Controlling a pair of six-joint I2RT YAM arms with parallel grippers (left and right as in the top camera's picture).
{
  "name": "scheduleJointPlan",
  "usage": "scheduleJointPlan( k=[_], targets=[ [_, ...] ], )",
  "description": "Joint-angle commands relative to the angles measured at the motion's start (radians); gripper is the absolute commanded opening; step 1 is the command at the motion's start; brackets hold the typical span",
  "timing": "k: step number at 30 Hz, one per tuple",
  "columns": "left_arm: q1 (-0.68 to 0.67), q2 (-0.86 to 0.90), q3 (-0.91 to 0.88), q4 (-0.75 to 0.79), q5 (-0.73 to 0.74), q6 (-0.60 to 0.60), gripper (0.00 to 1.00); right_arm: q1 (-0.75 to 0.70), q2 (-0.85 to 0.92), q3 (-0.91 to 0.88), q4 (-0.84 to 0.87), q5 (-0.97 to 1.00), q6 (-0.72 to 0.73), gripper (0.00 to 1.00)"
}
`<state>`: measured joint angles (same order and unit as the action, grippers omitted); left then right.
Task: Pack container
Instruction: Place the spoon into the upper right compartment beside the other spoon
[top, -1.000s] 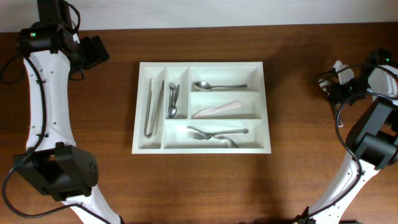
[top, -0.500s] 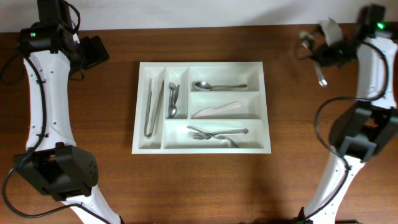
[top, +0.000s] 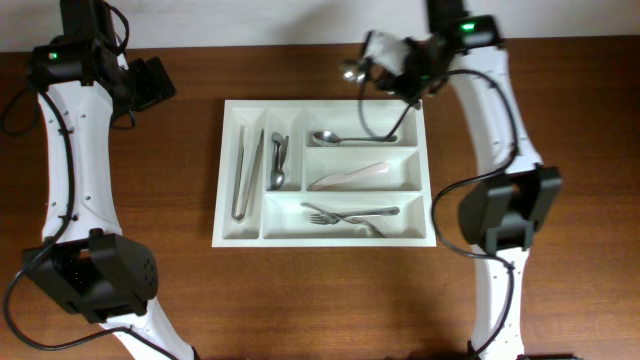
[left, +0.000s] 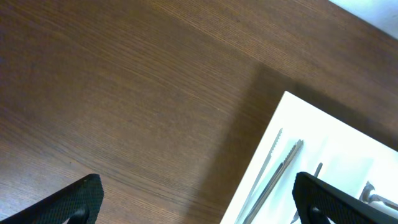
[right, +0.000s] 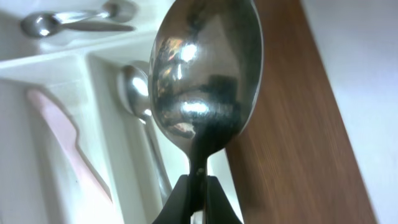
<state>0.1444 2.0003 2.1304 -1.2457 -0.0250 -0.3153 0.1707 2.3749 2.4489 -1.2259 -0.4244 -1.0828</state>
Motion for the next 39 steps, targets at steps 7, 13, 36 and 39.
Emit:
scheduleJointPlan(
  k=[7, 13, 36, 39],
  targets=[
    [0.001, -0.002, 0.013, -0.002, 0.006, -0.010, 0.99, 0.074, -0.011, -0.162, 0.066, 0.134, -0.092, 0.04],
    [0.001, -0.002, 0.014, -0.002, 0.006, -0.010, 0.99, 0.071, -0.011, -0.207, 0.089, 0.134, -0.088, 0.51],
    [0.001, -0.002, 0.013, -0.002, 0.006, -0.010, 0.99, -0.303, -0.013, 0.100, -0.025, 0.349, 0.882, 0.99],
    [0.001, -0.002, 0.013, -0.002, 0.006, -0.010, 0.99, -0.321, -0.013, 0.100, -0.024, 0.350, 0.882, 0.99]
  ],
)
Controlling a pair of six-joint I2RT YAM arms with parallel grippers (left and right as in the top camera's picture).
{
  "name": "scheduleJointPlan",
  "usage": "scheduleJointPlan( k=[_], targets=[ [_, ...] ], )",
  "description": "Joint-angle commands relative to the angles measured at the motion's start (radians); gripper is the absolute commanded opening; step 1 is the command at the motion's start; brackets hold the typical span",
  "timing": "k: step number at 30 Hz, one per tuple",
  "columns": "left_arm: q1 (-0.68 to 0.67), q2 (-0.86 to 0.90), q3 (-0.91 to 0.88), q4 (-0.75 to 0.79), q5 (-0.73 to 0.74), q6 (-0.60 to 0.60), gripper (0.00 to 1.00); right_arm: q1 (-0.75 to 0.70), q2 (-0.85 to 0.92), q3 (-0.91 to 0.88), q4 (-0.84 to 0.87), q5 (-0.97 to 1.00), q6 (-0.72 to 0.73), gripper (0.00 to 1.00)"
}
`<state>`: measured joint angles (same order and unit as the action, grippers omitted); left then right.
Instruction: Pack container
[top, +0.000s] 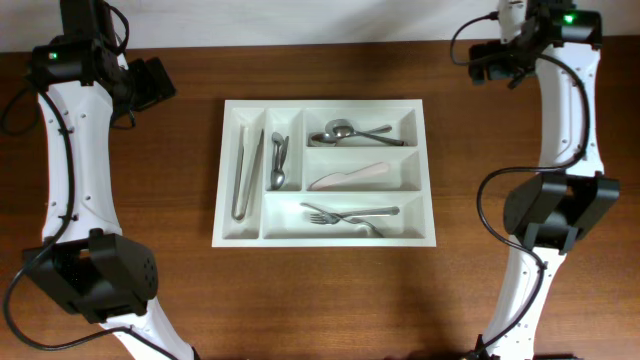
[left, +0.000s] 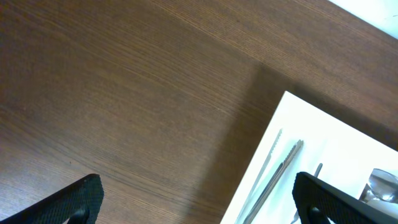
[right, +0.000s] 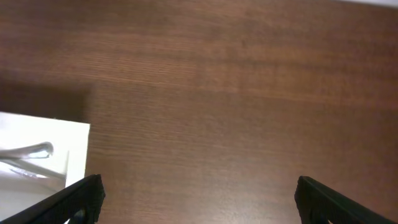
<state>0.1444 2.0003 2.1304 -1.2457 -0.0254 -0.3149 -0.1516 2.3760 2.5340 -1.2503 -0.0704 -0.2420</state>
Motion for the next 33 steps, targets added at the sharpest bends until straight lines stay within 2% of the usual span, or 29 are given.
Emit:
scheduleJointPlan(
  k=[1, 23, 27, 33],
  targets=[
    [0.001, -0.002, 0.013, -0.002, 0.006, -0.010, 0.99, -0.001, -0.014, 0.015, 0.000, -0.004, 0.041, 0.99],
    [0.001, -0.002, 0.014, -0.002, 0.006, -0.010, 0.99, -0.006, -0.015, 0.010, 0.000, -0.004, 0.041, 0.99],
    [0.001, -0.002, 0.013, -0.002, 0.006, -0.010, 0.99, 0.006, -0.113, 0.010, -0.001, -0.004, 0.041, 0.99],
    [0.001, -0.002, 0.014, -0.002, 0.006, -0.010, 0.99, 0.028, -0.388, 0.010, 0.001, -0.004, 0.041, 0.99]
  ],
)
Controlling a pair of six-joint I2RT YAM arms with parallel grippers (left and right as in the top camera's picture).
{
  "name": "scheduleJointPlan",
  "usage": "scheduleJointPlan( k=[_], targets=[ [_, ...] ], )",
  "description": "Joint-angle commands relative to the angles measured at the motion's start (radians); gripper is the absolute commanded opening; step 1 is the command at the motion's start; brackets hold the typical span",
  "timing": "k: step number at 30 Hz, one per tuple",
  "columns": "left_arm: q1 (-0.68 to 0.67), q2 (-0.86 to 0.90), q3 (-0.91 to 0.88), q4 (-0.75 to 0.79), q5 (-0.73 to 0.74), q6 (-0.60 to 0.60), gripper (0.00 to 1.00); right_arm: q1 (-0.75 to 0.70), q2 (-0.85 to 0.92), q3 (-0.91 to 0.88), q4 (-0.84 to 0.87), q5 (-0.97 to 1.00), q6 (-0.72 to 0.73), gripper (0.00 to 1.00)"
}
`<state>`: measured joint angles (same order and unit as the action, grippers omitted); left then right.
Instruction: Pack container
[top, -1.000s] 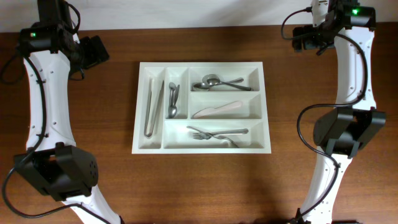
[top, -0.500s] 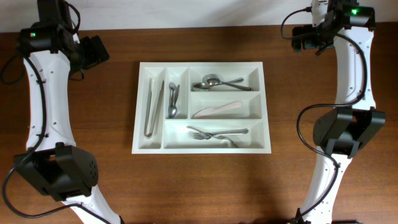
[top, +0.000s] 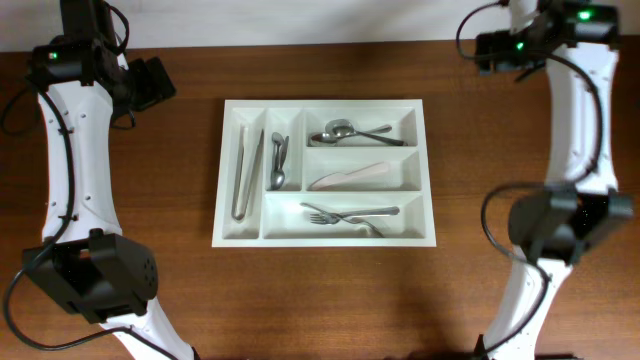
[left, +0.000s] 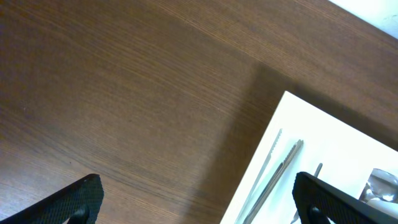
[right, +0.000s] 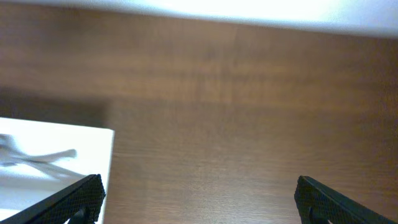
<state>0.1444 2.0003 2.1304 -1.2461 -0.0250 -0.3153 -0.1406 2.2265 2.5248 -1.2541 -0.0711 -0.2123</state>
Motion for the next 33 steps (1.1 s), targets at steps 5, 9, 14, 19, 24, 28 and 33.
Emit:
scheduleJointPlan(
  k=[5, 9, 14, 19, 24, 28, 33],
  targets=[
    [0.001, -0.002, 0.013, -0.001, 0.006, -0.010, 0.99, 0.018, -0.521, 0.019, 0.004, -0.003, 0.011, 0.99],
    [0.001, -0.002, 0.014, -0.001, 0.006, -0.010, 0.99, 0.018, -0.727, 0.019, 0.004, -0.003, 0.011, 0.99],
    [0.001, -0.002, 0.013, -0.001, 0.006, -0.010, 0.99, 0.018, -0.959, -0.029, 0.030, 0.005, 0.000, 0.99],
    [0.001, -0.002, 0.013, -0.001, 0.006, -0.010, 0.99, 0.040, -1.223, -0.263, 0.299, 0.005, 0.000, 0.99],
    [0.001, -0.002, 0.013, -0.001, 0.006, -0.010, 0.99, 0.068, -1.529, -0.691, 0.616, 0.002, 0.012, 0.99],
    [0.001, -0.002, 0.013, -0.001, 0.006, -0.010, 0.99, 0.078, -1.769, -1.109, 0.719, -0.004, 0.012, 0.99],
    [0.001, -0.002, 0.014, -0.001, 0.006, -0.010, 0.99, 0.109, -1.984, -1.567, 0.774, -0.024, 0.012, 0.99]
  ],
)
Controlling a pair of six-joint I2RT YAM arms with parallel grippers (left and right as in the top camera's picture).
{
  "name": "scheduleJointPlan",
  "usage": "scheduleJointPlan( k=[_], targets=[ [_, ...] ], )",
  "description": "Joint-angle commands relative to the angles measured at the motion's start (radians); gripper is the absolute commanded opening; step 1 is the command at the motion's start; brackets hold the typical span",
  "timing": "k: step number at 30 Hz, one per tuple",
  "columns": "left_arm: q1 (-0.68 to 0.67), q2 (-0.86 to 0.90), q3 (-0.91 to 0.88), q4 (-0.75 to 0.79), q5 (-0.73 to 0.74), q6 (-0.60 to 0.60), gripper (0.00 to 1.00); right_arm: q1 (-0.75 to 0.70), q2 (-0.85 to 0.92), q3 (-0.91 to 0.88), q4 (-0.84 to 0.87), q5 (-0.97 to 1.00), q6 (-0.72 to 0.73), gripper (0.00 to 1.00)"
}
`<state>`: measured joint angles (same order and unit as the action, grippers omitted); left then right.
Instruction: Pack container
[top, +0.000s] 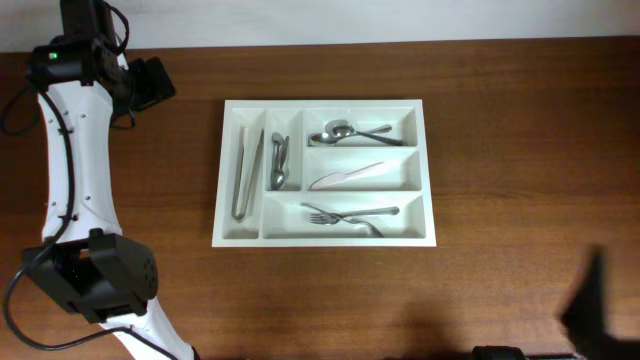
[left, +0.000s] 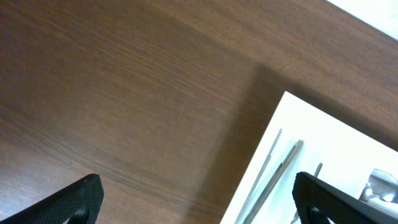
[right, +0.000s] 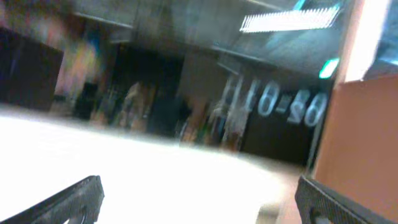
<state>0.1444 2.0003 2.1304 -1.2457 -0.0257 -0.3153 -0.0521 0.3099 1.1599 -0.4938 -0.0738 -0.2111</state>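
Observation:
The white cutlery tray (top: 325, 103) lies mid-table. It holds two spoons (top: 350, 131) top right, a knife (top: 345, 178) below them, forks (top: 345, 214) along the front, tongs (top: 245, 172) at the left and small spoons (top: 278, 165) beside the tongs. My left gripper (top: 155, 82) hangs open and empty over bare wood, left of the tray's back corner. In the left wrist view the left gripper (left: 199, 199) shows the tray (left: 323, 130) and tongs (left: 273, 168) at right. The right gripper (right: 199, 199) is open and empty, and its blurred view faces the room.
A dark blurred piece of the right arm (top: 598, 300) shows at the table's front right corner. The left arm (top: 70, 150) runs along the table's left side. Brown wooden tabletop (top: 500, 150) surrounds the tray.
The right arm has left the back right corner of the table. Only a dark blur remains of it at the front right, and its camera now faces the room. The left arm is unmoved.
My right gripper first held a large spoon over the tray's top right compartment, where one spoon lay. Then two spoons lay there and the gripper stood open and empty at the back right corner. It stayed there, and has now moved off the table.

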Motion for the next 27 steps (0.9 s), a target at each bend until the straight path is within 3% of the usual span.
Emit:
scheduleJointPlan(
  k=[1, 9, 27],
  targets=[
    [0.001, -0.002, 0.013, -0.002, 0.007, -0.010, 0.99, 0.027, -0.107, -0.292, 0.033, -0.039, 0.011, 0.99],
    [0.001, -0.001, 0.013, -0.001, 0.007, -0.010, 0.99, 0.042, -0.307, -0.804, 0.309, 0.017, 0.192, 0.99],
    [0.001, -0.002, 0.014, -0.002, 0.007, -0.010, 0.99, 0.042, -0.306, -1.154, 0.472, 0.162, 0.371, 0.99]
  ],
)
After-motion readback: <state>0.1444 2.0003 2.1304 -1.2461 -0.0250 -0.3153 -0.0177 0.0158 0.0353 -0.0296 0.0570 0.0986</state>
